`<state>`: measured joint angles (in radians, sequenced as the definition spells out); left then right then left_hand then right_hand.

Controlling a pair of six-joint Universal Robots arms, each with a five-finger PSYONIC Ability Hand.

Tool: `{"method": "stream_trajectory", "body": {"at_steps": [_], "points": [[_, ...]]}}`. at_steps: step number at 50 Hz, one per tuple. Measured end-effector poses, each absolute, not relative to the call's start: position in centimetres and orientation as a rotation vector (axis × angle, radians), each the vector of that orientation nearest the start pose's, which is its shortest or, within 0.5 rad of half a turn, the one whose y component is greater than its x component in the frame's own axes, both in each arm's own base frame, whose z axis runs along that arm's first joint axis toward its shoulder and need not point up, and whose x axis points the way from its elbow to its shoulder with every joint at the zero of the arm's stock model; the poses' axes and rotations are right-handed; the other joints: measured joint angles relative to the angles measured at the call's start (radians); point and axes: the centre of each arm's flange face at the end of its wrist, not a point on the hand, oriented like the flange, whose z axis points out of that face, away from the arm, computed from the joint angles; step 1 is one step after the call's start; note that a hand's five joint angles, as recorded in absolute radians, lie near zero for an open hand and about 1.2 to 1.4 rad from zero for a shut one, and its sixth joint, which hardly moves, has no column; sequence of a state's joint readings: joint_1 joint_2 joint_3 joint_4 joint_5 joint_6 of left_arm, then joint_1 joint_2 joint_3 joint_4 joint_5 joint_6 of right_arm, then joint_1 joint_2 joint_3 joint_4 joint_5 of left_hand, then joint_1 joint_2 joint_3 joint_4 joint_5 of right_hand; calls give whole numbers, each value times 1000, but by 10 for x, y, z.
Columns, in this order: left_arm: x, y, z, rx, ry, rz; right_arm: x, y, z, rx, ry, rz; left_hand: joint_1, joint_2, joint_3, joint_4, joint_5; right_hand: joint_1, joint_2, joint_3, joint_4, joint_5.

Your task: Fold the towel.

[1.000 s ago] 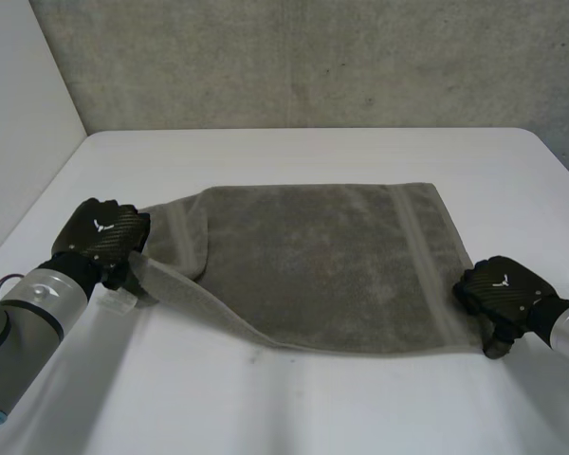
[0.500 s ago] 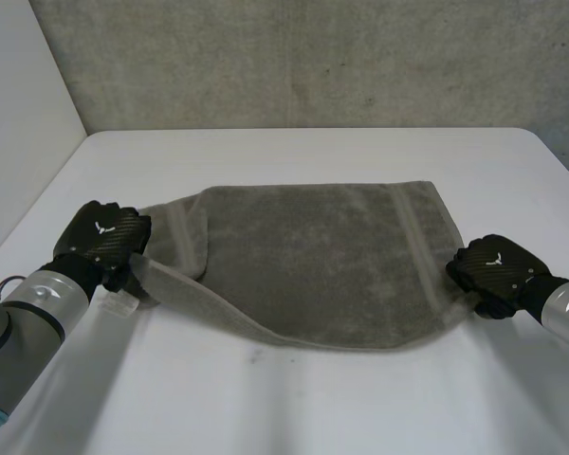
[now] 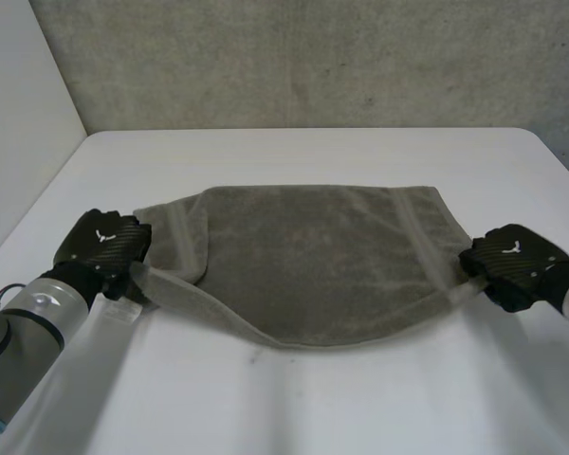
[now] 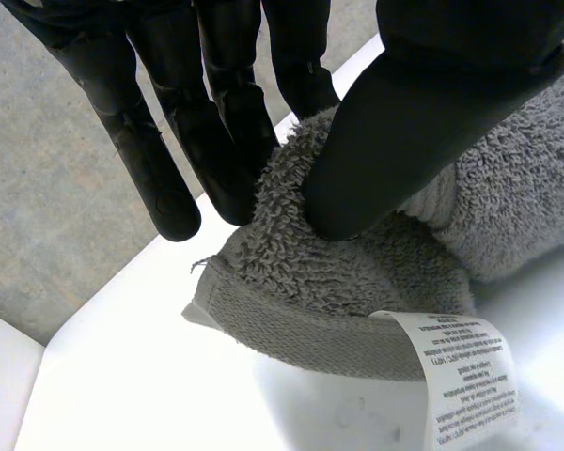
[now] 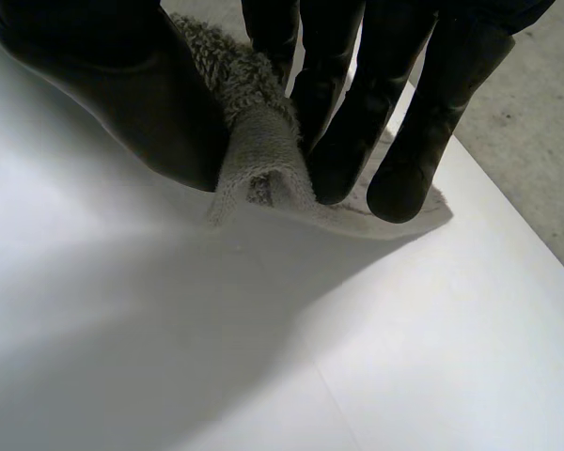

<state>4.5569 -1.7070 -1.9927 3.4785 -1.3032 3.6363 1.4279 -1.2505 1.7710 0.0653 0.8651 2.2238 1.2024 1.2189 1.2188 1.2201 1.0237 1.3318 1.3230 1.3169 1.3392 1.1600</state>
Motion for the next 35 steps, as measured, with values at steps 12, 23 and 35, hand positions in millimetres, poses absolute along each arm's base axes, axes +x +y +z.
{"method": "stream_trajectory", "body": {"at_steps": [12,23,35], "points": [[-190,-225,220,975,2042,-2118,106,-276,247,-1235,2346,-1660,0,0,0,0,0,0,0,0,0,0],[-186,-197,256,953,1930,-2206,96,-264,301,-1216,2337,-1802,0,0,0,0,0,0,0,0,0,0],[-190,-211,225,1009,2106,-2067,90,-278,262,-1196,2389,-1577,0,0,0,0,0,0,0,9,0,0]]}}
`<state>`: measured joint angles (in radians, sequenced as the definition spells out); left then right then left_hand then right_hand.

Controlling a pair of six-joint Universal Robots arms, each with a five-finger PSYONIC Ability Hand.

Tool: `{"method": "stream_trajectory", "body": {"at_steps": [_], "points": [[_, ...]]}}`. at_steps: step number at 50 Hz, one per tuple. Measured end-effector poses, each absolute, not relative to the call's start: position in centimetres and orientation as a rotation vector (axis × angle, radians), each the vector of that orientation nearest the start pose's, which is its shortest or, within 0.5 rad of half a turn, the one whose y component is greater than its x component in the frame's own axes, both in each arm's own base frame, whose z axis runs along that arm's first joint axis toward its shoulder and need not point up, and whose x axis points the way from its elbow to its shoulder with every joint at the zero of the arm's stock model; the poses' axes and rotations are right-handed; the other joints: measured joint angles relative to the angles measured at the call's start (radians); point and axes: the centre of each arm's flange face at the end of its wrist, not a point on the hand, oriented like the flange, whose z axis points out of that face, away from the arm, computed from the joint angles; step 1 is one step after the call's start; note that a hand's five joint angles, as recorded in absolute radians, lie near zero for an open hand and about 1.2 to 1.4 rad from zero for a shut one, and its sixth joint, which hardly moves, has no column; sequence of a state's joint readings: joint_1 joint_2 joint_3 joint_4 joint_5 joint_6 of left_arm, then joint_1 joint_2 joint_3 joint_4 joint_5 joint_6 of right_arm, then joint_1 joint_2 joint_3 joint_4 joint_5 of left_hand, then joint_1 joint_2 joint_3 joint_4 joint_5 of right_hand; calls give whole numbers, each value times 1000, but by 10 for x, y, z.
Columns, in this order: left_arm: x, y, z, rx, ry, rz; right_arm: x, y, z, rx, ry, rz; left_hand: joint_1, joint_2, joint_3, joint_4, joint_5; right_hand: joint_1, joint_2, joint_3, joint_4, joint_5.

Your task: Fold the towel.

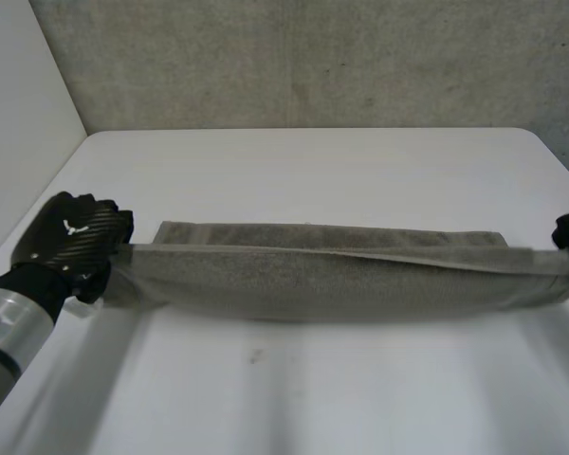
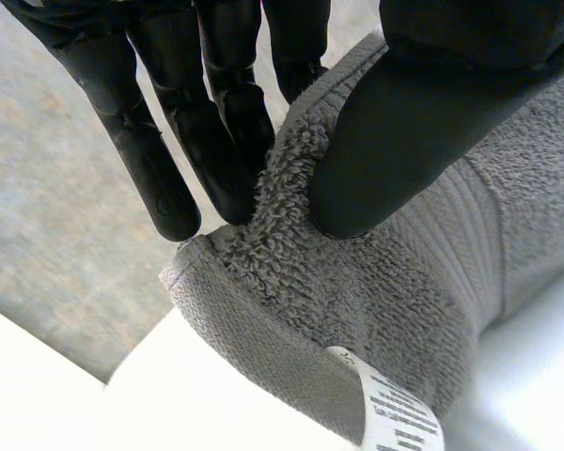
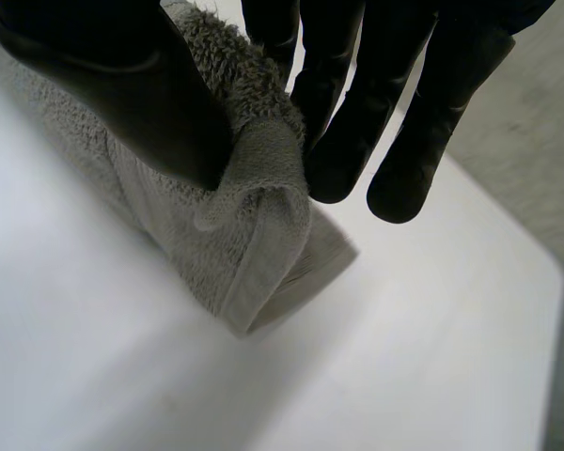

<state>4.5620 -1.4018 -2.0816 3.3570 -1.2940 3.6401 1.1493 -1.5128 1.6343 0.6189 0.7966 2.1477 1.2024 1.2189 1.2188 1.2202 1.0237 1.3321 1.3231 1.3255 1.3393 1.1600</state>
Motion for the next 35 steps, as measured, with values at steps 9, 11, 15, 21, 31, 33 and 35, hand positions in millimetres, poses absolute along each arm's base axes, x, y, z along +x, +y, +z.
{"method": "stream_trajectory", "body": {"at_steps": [9,11,15,21,31,33,35], "points": [[-203,-258,201,1039,2162,-2025,97,-299,222,-1192,2414,-1368,0,0,0,0,0,0,0,11,0,0],[-207,-267,197,1048,2169,-2021,99,-304,218,-1175,2411,-1348,0,0,0,0,0,0,0,13,0,0],[-219,-294,186,1073,2181,-2017,108,-322,209,-1117,2401,-1328,1,0,0,0,0,2,2,17,0,0],[-230,-324,171,1090,2183,-2019,119,-349,197,-1072,2413,-1328,1,0,0,0,0,3,2,18,0,0],[-241,-372,146,1065,2166,-2014,141,-392,174,-1072,2455,-1362,1,0,0,0,0,3,2,18,0,0],[-242,-380,142,1051,2160,-2011,144,-399,171,-1066,2461,-1375,1,0,0,0,0,3,2,18,0,0],[-243,-386,138,1040,2155,-2009,146,-406,169,-1061,2468,-1391,1,0,0,0,0,3,2,18,0,0]]}}
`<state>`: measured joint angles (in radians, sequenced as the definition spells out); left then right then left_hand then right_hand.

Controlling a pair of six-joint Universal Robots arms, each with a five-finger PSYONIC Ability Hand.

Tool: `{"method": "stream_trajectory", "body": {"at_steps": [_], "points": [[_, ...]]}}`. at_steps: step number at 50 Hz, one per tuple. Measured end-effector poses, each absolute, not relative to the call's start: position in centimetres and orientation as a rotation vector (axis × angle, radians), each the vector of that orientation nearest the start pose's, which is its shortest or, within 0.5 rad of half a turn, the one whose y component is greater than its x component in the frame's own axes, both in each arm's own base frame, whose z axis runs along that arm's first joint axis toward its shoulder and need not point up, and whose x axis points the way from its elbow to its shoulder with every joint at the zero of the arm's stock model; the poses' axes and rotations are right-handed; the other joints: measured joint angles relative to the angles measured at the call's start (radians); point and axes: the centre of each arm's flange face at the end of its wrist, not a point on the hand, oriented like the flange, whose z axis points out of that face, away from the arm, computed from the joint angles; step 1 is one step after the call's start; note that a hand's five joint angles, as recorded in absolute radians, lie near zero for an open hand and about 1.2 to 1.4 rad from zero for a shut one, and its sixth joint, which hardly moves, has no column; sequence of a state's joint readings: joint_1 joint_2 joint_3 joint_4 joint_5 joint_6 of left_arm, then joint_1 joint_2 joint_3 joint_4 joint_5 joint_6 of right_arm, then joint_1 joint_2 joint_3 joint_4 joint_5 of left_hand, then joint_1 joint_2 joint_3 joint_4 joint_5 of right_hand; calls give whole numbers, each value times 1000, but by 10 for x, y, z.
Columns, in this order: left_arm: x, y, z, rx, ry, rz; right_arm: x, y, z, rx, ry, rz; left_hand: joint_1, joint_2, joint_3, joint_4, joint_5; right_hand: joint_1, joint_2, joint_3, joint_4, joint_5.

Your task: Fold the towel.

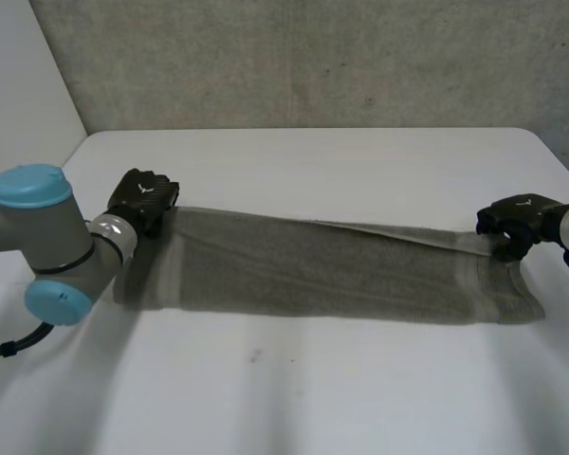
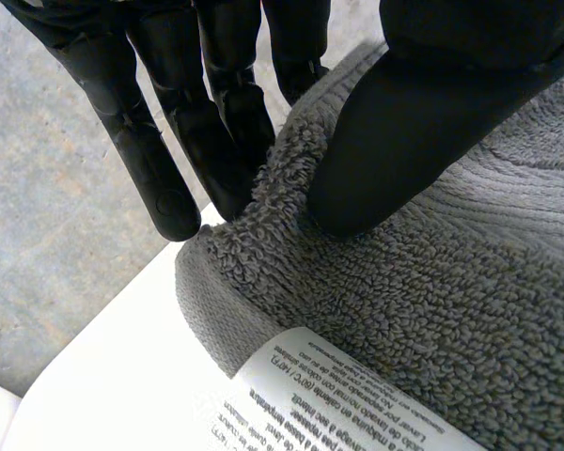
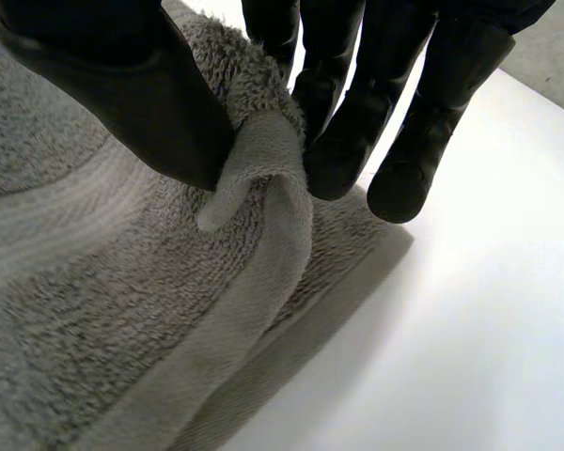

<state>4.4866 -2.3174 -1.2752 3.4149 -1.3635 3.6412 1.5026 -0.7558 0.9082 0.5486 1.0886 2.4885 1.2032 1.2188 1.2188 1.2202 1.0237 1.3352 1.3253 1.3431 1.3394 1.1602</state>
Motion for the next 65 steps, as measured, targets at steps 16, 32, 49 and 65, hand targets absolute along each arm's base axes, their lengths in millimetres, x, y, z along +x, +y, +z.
{"method": "stream_trajectory", "body": {"at_steps": [16,32,49,65], "points": [[-265,-405,128,1061,2103,-2064,161,-435,154,-1084,2486,-1482,0,0,0,0,0,0,0,0,0,0],[-258,-412,136,941,2100,-2000,164,-455,206,-920,2379,-1804,-1000,-1023,-1021,-1022,-982,-1097,-1072,-1097,-1078,-1095],[-239,-368,202,794,2145,-2016,152,-410,296,-841,2153,-2107,-1023,-1048,-1045,-1047,-994,-1098,-1072,-1097,-1078,-1095],[-232,-301,205,796,2156,-2079,148,-319,198,-1101,2255,-1940,-1028,-1050,-1050,-1052,-995,-1095,-1072,-1096,-1078,-1093]]}}
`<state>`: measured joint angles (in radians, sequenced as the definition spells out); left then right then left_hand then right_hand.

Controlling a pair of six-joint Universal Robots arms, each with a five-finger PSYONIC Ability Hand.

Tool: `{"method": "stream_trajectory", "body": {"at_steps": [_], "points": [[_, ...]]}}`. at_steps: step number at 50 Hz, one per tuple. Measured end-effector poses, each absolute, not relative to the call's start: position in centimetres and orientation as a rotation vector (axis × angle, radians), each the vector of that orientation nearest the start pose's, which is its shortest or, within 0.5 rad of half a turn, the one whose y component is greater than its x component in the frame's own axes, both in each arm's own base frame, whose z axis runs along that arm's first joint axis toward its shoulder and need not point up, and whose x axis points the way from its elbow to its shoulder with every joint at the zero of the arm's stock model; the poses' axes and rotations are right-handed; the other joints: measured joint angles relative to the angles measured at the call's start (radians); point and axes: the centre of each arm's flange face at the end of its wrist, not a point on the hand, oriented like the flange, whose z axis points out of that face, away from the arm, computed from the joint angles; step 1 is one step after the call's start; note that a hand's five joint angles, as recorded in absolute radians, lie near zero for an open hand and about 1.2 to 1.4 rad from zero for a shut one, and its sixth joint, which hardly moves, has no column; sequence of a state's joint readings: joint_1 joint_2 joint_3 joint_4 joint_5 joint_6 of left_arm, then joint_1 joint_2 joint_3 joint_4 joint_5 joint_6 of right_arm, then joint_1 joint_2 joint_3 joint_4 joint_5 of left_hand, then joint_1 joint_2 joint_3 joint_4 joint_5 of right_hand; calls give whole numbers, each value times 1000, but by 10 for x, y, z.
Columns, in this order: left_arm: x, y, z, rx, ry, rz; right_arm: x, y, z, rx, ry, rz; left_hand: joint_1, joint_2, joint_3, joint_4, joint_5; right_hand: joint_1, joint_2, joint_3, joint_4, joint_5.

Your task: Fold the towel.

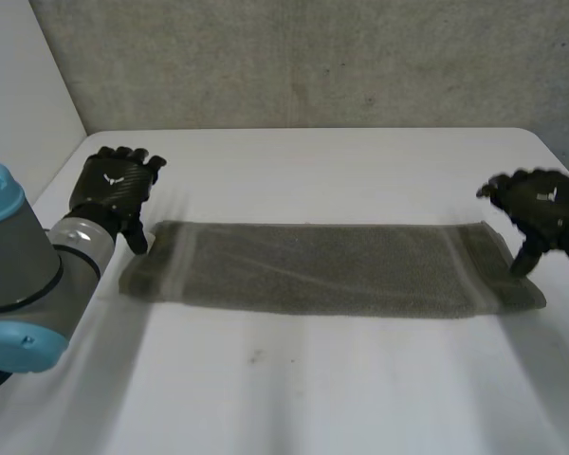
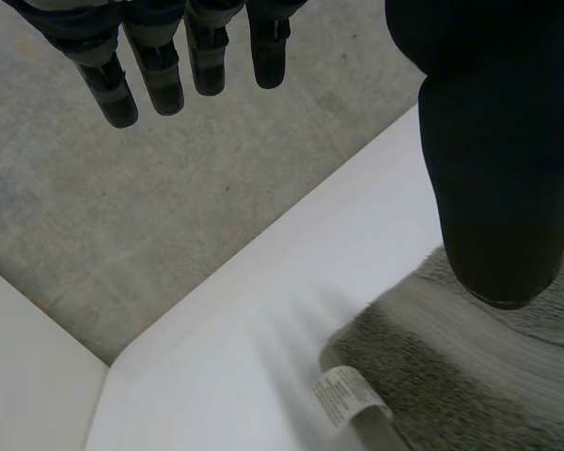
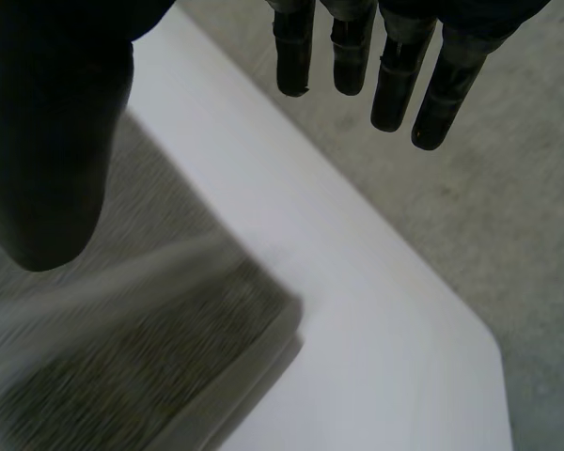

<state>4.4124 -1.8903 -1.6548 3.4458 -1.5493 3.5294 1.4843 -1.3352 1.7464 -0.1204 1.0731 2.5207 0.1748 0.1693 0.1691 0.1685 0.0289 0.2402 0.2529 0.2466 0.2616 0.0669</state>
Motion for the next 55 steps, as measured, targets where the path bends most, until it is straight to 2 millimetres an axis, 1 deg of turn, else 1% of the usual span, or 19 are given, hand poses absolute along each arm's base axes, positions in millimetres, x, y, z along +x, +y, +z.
{"method": "stream_trajectory", "body": {"at_steps": [4,8,14,16,18,22,24,26,32,36,38,43,44,46,47,50,52,53,55], "points": [[-235,-294,201,797,2183,-2080,139,-309,175,-1142,2327,-1878,0,0,0,0,0,0,0,0,0,0],[-236,-292,199,791,2205,-2081,132,-306,158,-1163,2381,-1820,0,0,0,0,0,24,9,17,5,20],[-237,-292,198,780,2226,-2085,125,-312,137,-1203,2434,-1752,0,0,0,0,0,231,218,232,218,245],[-237,-292,197,779,2231,-2086,122,-316,131,-1219,2448,-1736,0,0,0,0,0,325,312,321,299,328],[-238,-291,197,780,2233,-2087,120,-318,127,-1227,2454,-1730,0,0,0,0,0,499,488,494,464,494],[-238,-291,197,780,2234,-2088,118,-325,122,-1240,2458,-1732,0,0,0,0,0,915,904,904,891,913],[-238,-291,197,781,2233,-2089,118,-327,121,-1242,2458,-1737,0,0,0,0,0,1049,1026,1039,1027,1052],[-238,-291,197,781,2233,-2090,117,-330,121,-1243,2457,-1746,0,0,0,0,0,1081,1048,1090,1077,1094],[-238,-290,197,781,2235,-2087,111,-340,125,-1230,2469,-1786,0,0,0,0,0,1081,1048,1093,1078,1095],[-238,-289,196,782,2238,-2083,92,-354,133,-1190,2525,-1852,0,0,0,0,0,1081,1048,1093,1078,1095],[-238,-289,195,782,2240,-2081,75,-365,140,-1163,2571,-1902,0,0,0,0,0,1082,1048,1093,1078,1095],[-237,-290,195,780,2240,-2079,42,-385,158,-1147,2665,-1988,0,0,0,0,0,1086,1048,1093,1078,1098],[-237,-290,195,779,2240,-2079,37,-388,162,-1150,2682,-1998,0,0,0,0,0,1086,1048,1093,1078,1099],[-236,-290,195,777,2241,-2078,33,-392,169,-1159,2693,-2009,0,0,0,0,0,1086,1048,1093,1078,1099],[-236,-290,195,776,2241,-2077,35,-393,173,-1165,2689,-2012,0,0,0,0,0,1086,1048,1093,1078,1099],[-235,-289,196,771,2238,-2080,65,-397,191,-1218,2594,-2036,0,0,0,0,0,1091,1048,1093,1081,1099],[-234,-289,198,765,2234,-2086,102,-395,205,-1262,2483,-2059,0,0,0,0,0,1091,1052,1093,1081,1099],[-234,-289,199,763,2233,-2089,114,-394,209,-1275,2446,-2067,0,0,0,0,0,1091,1055,1093,1081,1099],[-234,-289,201,755,2230,-2098,159,-386,220,-1327,2308,-2086,0,0,0,0,0,1091,1058,1097,1081,1099]]}}
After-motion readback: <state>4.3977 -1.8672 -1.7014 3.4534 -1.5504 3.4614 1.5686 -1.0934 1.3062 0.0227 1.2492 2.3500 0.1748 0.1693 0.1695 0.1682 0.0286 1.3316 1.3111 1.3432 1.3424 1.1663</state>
